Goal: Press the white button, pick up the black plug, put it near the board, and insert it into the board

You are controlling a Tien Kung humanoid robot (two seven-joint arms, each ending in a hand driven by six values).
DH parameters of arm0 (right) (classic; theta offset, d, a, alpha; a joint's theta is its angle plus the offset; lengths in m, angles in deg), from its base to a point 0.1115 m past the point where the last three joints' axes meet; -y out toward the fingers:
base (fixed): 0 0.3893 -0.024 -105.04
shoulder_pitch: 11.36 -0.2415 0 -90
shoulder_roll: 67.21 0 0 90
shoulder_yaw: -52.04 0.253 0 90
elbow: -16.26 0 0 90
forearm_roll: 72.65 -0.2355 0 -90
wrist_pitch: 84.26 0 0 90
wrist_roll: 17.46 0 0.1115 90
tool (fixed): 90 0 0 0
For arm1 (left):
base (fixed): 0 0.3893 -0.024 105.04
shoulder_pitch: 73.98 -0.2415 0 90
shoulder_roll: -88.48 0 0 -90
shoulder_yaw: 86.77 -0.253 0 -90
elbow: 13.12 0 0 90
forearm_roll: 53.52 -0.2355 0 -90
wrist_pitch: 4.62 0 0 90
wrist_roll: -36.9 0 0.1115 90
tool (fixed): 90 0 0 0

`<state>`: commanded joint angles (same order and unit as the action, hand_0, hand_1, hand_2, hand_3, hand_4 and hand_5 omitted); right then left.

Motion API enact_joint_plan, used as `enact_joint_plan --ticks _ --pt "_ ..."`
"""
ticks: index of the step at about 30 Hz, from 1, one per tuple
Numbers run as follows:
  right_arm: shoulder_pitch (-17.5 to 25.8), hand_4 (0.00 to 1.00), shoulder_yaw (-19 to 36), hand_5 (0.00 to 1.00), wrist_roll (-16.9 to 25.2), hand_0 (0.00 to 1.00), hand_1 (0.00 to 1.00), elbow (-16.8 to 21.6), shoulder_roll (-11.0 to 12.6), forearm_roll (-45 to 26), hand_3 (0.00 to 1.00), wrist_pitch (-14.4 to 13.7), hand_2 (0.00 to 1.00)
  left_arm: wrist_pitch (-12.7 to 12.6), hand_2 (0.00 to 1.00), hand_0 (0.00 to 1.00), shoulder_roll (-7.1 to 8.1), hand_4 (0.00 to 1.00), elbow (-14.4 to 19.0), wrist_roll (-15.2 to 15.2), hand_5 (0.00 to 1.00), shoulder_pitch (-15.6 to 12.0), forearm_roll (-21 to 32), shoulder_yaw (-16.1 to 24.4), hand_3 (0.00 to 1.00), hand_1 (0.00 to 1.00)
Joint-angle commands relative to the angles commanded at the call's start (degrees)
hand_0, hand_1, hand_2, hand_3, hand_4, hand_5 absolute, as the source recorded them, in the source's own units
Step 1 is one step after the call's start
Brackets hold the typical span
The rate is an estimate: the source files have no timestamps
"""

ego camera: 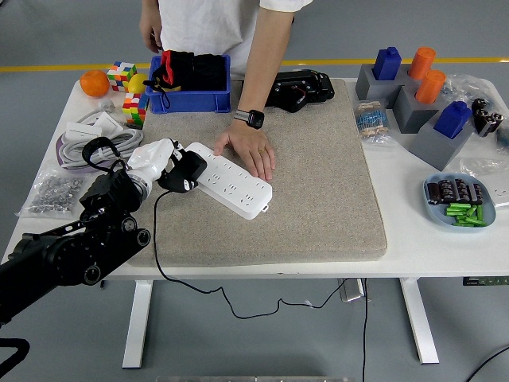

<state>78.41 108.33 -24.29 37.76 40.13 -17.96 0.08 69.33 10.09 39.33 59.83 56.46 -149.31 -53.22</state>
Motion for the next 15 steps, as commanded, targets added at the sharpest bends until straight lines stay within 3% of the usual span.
enact_joint_plan --ticks 2,3,8,9,14,15 --pt "-0.01 0.640 0.02 0.387 0.02 0.555 0.481 0.03 -0.01 -0.03 0.498 0.00 0.497 -0.33 0.271 0.151 0.00 0.598 0.02 -0.20 0.002 -0.02 0.79 0.01 0.590 0.226" --pt "-0.02 0.640 0.03 0.387 0.02 0.555 0.481 0.03 -0.01 -0.03 0.497 0.00 0.497 -0.31 0.417 0.257 -0.01 0.723 0.03 -0.23 0.002 -0.02 0.99 0.04 0.612 0.438" --pt "-0.01 0.640 0.08 0.387 0.01 0.555 0.481 0.00 -0.01 -0.02 0.497 0.00 0.497 0.01 0.417 0.257 -0.06 0.723 0.17 -0.49 0.002 0.02 1.73 0.14 0.612 0.438" --pt "0.00 0.640 0.05 0.386 0.00 0.555 0.482 -0.03 -0.01 -0.04 0.498 0.00 0.496 0.15 0.595 0.555 -0.08 0.877 0.20 -0.49 0.015 0.02 1.70 0.15 0.755 0.660" --pt "-0.02 0.640 0.02 0.386 0.00 0.555 0.482 0.02 -0.04 -0.05 0.498 0.02 0.496 0.91 0.595 0.555 -0.05 0.877 0.24 -0.23 0.015 -0.03 1.73 0.09 0.755 0.660" --pt "-0.01 0.641 0.02 0.386 0.00 0.555 0.481 0.01 -0.05 -0.05 0.497 0.02 0.497 0.89 0.651 0.642 -0.03 0.902 0.29 -0.21 0.058 -0.06 1.53 0.05 0.777 0.723"
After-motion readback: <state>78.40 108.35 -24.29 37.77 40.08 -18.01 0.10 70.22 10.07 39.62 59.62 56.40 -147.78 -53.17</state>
